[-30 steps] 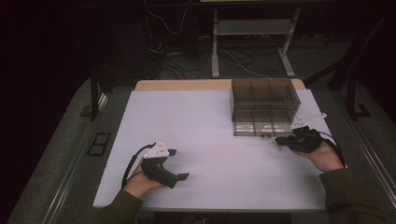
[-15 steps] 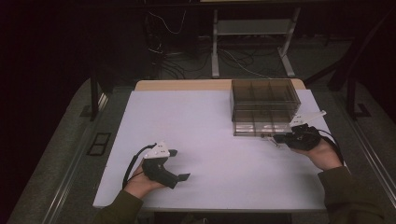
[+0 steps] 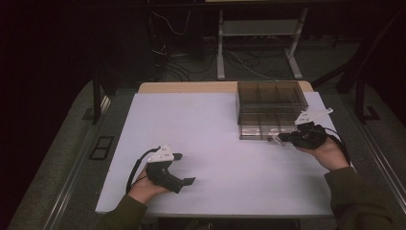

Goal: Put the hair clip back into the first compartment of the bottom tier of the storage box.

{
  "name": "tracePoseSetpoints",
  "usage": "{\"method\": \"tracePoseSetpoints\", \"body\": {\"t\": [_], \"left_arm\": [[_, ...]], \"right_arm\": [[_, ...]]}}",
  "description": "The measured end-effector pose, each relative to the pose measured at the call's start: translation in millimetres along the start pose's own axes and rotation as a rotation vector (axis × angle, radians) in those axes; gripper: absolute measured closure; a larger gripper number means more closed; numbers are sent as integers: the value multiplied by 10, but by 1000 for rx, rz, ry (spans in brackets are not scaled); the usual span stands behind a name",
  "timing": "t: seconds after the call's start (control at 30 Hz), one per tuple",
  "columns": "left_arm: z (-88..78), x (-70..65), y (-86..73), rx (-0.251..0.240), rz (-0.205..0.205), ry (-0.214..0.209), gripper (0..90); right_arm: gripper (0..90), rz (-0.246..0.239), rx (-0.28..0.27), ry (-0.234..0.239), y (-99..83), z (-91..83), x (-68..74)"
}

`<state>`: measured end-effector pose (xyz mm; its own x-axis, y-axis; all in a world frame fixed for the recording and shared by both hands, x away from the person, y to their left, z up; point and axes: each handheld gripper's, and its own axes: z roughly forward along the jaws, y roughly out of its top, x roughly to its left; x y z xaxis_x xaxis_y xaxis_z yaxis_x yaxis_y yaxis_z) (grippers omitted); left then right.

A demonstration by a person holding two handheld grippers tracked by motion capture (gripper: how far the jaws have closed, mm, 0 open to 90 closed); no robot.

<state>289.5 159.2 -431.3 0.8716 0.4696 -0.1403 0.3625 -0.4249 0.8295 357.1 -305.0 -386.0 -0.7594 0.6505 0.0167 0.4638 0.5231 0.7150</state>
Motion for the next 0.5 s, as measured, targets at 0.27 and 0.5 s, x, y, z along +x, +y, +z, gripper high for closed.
{"method": "tracePoseSetpoints", "body": {"t": [0.27,0.5], "left_arm": [[-1,-1,0,1,1,0,0],[6,-6,1,2,1,-3,0]], "right_arm": [[884,2,-19,0,94,14,-41],[884,5,-25,1,162,49,-70]]}}
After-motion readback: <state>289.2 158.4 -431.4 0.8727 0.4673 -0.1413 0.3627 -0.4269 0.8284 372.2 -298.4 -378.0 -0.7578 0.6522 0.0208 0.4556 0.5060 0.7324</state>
